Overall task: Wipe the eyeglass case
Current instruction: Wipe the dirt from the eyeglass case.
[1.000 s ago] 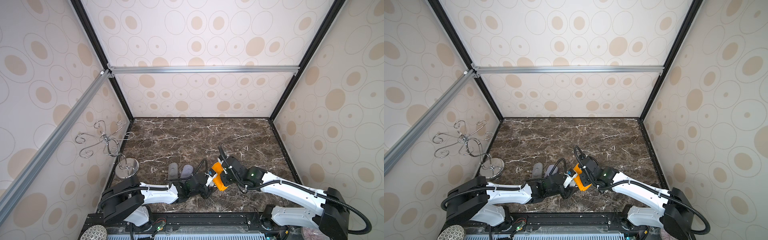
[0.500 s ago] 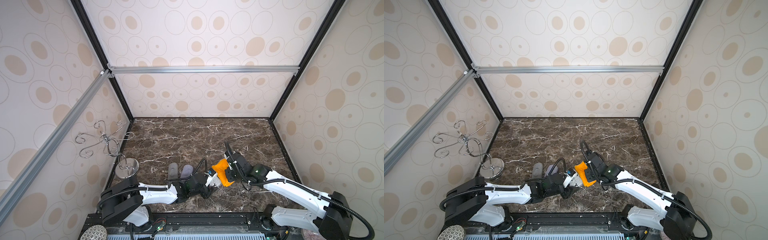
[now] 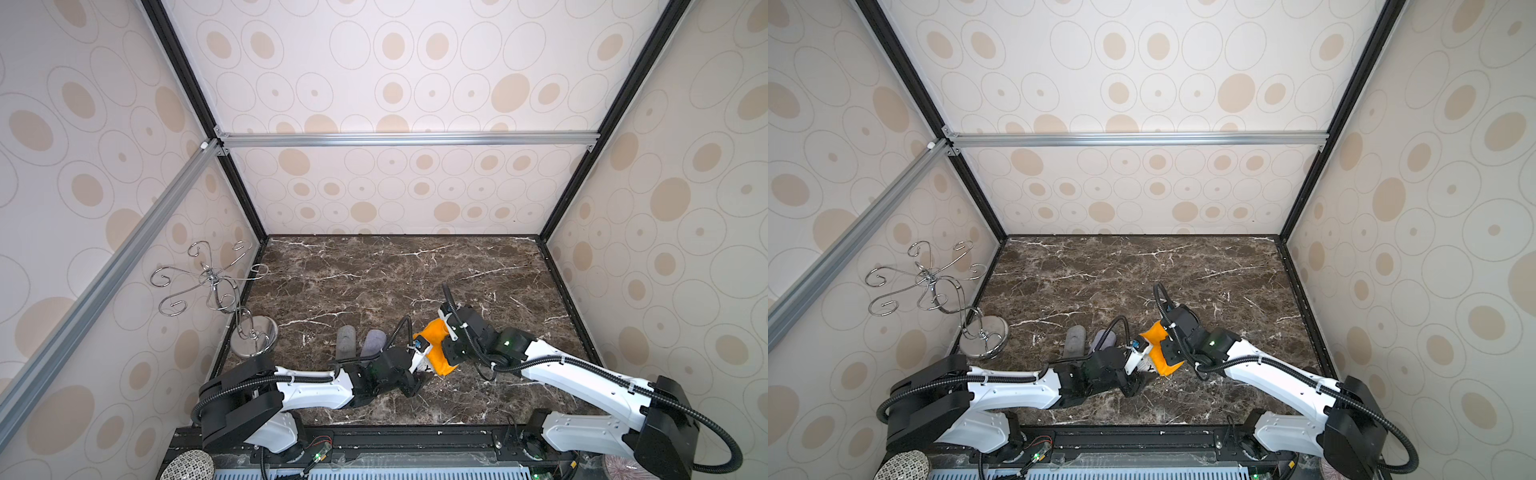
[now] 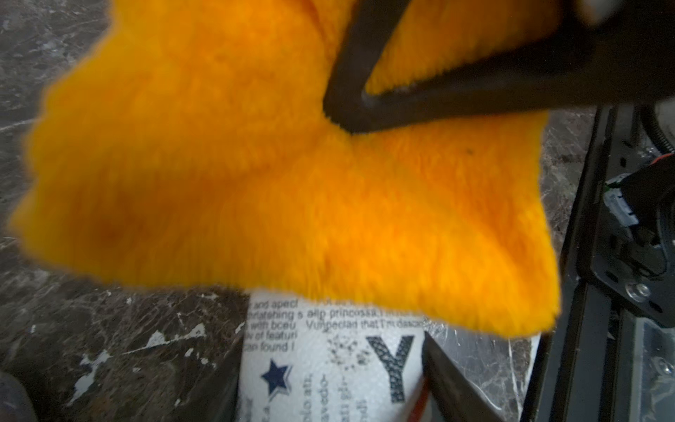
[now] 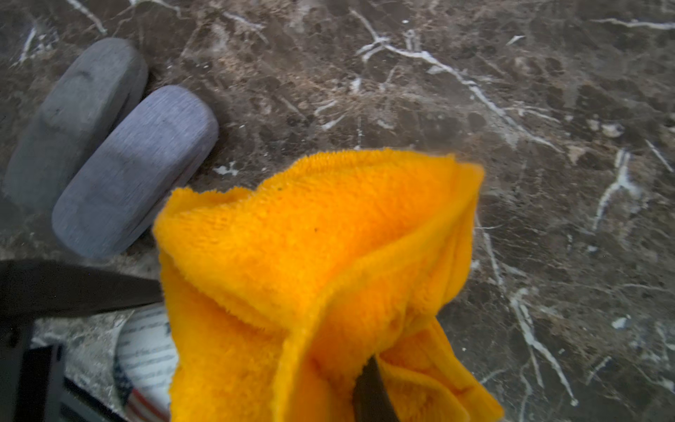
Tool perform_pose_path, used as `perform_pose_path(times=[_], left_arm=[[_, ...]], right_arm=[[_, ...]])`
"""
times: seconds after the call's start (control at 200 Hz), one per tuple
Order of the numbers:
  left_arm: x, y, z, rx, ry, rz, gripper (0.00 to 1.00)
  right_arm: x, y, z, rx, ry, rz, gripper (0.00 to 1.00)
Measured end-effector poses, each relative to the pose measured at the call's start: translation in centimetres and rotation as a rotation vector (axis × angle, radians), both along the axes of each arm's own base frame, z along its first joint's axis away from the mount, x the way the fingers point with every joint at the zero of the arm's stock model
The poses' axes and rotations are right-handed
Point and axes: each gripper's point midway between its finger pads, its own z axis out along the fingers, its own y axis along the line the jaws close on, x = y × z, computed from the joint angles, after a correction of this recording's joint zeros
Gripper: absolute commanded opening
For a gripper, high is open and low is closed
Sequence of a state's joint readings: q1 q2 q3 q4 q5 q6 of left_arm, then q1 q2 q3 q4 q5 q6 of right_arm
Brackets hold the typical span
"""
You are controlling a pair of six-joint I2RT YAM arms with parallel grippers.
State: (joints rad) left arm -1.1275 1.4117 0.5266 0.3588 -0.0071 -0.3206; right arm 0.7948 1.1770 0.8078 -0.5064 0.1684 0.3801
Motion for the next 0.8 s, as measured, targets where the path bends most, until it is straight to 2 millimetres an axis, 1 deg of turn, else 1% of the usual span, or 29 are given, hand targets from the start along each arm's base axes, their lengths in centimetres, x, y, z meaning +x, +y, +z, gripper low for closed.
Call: perform_pose_path(times=[0.1,0.195,0.325,0.52,0.62,0.7,0.8], left_arm=[[0.0,0.1,0.3,-0.011,-0.006,0.002,0.55],[0.0,0.2,0.5,-0.019,-0.011,0.002,0.55],[0.0,0.2,0.4,-0.019,-0.013,0.005,0.55],[0.2,0.3,0.5,-0.018,-0.021,0.016,0.55],[0.3,0.4,0.5,-0.016,-0.022,0.019,0.55],[0.3,0.5,0.4,-0.012,-0.023,0.022,0.54],[0.3,0.5,0.3,-0.012,-0.023,0.025,0.53]], right_arm=[[1.0,-2.0,0.2,-0.028,-0.015,-0.070,0.00],[0.9,-2.3,0.2,-0.038,-0.010,-0.068,0.00],[0.3,-1.2,0.4,-0.015,0.004,-0.013,0.00],[-1.6,2.4,0.8,0.039,0.012,0.140,0.00],[-1.9,3.6,0.7,0.050,0.027,0.180,0.00],[-1.5,3.7,0.5,0.036,0.030,0.169,0.00],[-0.8,2.9,0.2,0.017,0.029,0.113,0.00]])
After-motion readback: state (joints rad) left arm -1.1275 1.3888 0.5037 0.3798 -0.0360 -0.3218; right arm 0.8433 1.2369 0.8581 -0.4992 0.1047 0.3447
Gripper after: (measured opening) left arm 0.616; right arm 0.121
